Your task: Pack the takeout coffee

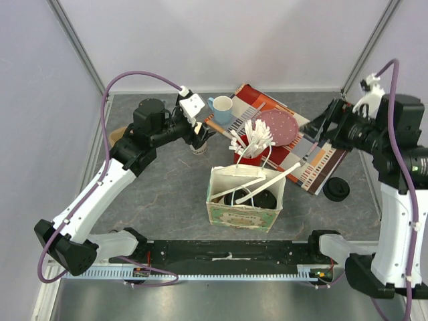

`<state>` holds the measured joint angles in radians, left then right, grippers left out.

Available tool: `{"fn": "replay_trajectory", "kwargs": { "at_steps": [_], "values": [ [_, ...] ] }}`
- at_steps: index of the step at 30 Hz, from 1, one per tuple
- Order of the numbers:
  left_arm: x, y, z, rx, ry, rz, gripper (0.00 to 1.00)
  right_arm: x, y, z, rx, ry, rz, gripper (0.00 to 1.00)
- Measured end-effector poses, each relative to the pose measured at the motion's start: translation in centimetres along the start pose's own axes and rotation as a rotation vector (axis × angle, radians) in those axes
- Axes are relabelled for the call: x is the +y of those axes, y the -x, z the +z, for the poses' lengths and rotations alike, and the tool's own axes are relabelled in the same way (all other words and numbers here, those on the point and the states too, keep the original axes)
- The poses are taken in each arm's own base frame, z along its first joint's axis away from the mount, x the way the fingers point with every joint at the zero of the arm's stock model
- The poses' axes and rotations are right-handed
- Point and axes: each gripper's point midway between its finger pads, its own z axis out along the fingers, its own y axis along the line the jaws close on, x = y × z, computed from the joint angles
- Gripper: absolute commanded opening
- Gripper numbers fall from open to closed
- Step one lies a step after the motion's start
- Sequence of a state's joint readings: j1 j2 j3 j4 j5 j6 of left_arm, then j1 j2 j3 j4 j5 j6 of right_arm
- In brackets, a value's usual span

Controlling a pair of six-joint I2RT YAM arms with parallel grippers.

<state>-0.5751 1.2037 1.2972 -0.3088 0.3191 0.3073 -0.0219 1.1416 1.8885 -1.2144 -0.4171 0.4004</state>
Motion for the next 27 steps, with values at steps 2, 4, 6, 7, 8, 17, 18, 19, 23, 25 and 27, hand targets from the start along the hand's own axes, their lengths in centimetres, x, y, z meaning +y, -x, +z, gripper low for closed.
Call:
{"fn": "replay_trajectory", "kwargs": {
  "at_steps": [2,4,6,7,8,17,18,19,23,25,27],
  "values": [
    [-0.2,0.1,0.0,-0.004,-0.014,0.0,0.81,-0.4,-2.8,-0.5,0.066,-0.01,0.071,0.82],
    [-0.4,0.1,0.0,-0.008,-0.024,0.001,0.81,-1.1,-5.2,-0.6,0.123,-0.028,0.13,0.77],
    [-0.5,0.2,0.0,-0.01,-0.03,0.001,0.81,-2.3,-8.0,-0.3,0.198,-0.062,0.196,0.74],
    [-0.6,0.2,0.0,-0.011,-0.033,0.001,0.81,-2.8,-8.9,-0.1,0.228,-0.078,0.217,0.73],
    [-0.7,0.2,0.0,-0.012,-0.038,0.001,0.81,-3.3,-9.8,0.2,0.26,-0.096,0.238,0.72],
    [-1.4,0.6,-0.5,-0.032,-0.069,0.014,0.8,-5.5,-13.7,1.7,0.396,-0.154,0.307,0.56],
    [-1.4,0.6,-0.6,-0.035,-0.07,0.017,0.8,-5.5,-14.0,1.7,0.407,-0.15,0.314,0.54],
    [-1.4,0.7,-0.7,-0.038,-0.07,0.019,0.8,-5.4,-14.3,1.7,0.416,-0.143,0.322,0.53],
    [-1.5,0.7,-1.0,-0.042,-0.07,0.031,0.8,-4.7,-14.6,1.4,0.429,-0.113,0.343,0.45],
    [-1.6,0.6,-1.0,-0.04,-0.071,0.033,0.8,-4.5,-14.6,1.4,0.432,-0.102,0.348,0.35],
    [-1.6,0.5,-1.0,-0.037,-0.072,0.036,0.8,-4.4,-14.7,1.4,0.435,-0.097,0.354,0.3]
  ]
}}
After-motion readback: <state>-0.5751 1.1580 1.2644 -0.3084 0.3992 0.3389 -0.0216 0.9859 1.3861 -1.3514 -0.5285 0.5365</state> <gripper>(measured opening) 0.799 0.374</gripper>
